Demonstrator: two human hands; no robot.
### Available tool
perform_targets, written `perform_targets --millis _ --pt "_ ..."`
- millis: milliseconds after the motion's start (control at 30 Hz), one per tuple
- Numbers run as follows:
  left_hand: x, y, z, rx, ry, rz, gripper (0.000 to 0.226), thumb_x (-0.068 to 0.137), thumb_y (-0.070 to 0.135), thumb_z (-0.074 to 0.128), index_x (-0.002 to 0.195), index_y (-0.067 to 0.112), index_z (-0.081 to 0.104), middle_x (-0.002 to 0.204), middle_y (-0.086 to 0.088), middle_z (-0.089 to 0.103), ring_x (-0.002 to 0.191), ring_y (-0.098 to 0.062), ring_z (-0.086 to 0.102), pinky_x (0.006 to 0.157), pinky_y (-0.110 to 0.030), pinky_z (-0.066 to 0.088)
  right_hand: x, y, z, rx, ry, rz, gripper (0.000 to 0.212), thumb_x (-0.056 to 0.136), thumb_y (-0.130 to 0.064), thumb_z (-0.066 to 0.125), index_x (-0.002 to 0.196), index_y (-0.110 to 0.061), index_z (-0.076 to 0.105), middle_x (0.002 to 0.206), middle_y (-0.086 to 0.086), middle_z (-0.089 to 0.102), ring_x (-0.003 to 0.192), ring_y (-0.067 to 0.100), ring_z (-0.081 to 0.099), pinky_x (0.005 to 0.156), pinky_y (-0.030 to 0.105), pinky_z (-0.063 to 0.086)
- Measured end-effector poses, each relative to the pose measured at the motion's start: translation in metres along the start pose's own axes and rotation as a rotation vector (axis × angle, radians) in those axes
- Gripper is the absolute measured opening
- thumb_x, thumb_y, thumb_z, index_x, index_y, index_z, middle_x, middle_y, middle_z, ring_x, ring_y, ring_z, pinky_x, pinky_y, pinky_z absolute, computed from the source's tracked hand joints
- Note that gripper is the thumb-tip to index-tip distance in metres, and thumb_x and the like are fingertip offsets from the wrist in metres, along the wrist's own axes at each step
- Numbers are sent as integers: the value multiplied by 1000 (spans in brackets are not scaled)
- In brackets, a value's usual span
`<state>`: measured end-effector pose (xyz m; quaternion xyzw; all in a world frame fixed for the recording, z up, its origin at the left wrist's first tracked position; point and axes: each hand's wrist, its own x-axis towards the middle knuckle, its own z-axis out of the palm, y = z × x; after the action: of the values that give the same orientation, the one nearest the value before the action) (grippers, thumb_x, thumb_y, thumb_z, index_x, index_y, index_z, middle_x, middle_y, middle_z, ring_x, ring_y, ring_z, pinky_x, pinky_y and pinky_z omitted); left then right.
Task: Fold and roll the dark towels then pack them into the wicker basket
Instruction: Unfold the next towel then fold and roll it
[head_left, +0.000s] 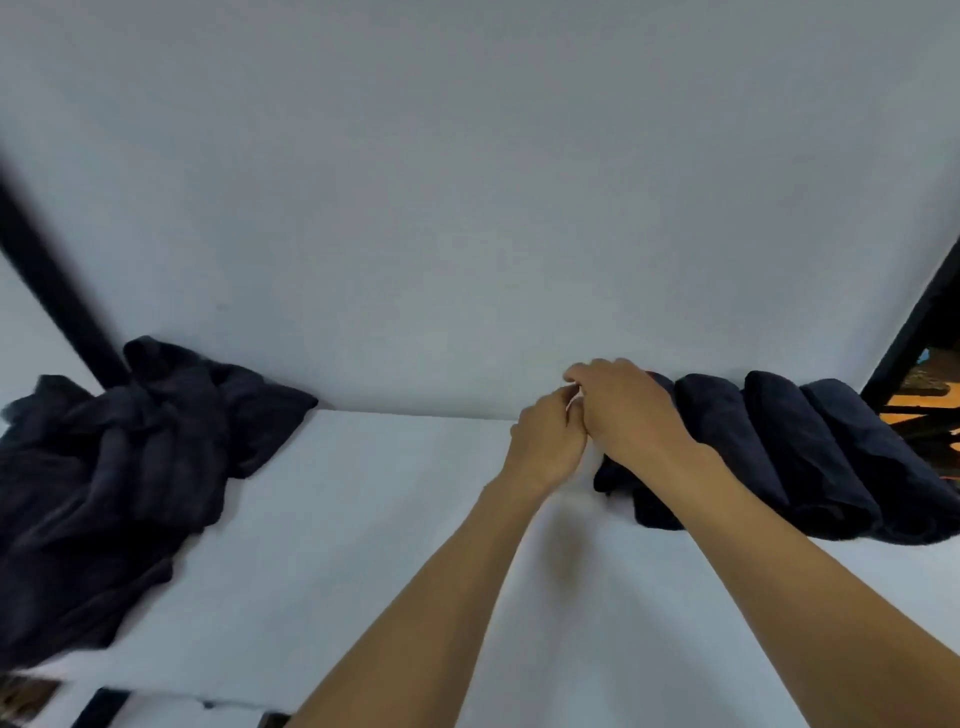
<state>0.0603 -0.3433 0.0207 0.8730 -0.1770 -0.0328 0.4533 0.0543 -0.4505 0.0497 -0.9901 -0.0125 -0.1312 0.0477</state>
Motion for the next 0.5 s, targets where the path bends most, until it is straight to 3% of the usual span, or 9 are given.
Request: perform_targets --millis 100,200,300,400,433,500 --pt "-15 -29 -65 128 109 -28 38 99 18 39 132 13 57 126 -6 65 115 -25 59 99 -44 46 12 -61 7 187 8 -80 32 94 -7 42 117 -19 60 104 1 64 90 21 58 74 36 49" --pt "-37 -72 -130 285 215 -94 34 97 20 47 128 13 61 127 -4 65 116 -23 59 99 -39 47 17 -132 22 347 5 -191 30 96 -11 41 117 -19 61 105 0 68 93 24 63 80 39 52" --pt "-69 -112 -192 448 287 -179 27 95 20 52 117 15 67 114 -1 68 103 -23 63 87 -39 53 18 -204 37 445 -83 -280 28 96 -16 43 117 -20 62 105 0 69 95 24 64 82 39 53" --pt "-104 -143 -247 672 319 -296 23 92 25 51 75 19 64 76 -1 63 72 -27 59 57 -35 48 14 -266 46 490 -184 -392 19 95 -22 50 104 -20 67 95 0 69 86 23 64 77 40 54" --pt "-115 -153 -263 697 325 -330 24 91 29 54 69 20 60 72 0 60 69 -27 57 55 -33 45 12 -284 47 517 -226 -428 17 94 -23 53 102 -21 69 94 0 70 85 21 64 78 39 54" --pt "-140 -168 -292 685 287 -396 17 85 35 65 76 19 65 78 0 62 73 -26 60 61 -35 50 7 -316 50 562 -319 -497 14 91 -23 61 101 -22 71 95 -3 72 86 18 65 81 38 54"
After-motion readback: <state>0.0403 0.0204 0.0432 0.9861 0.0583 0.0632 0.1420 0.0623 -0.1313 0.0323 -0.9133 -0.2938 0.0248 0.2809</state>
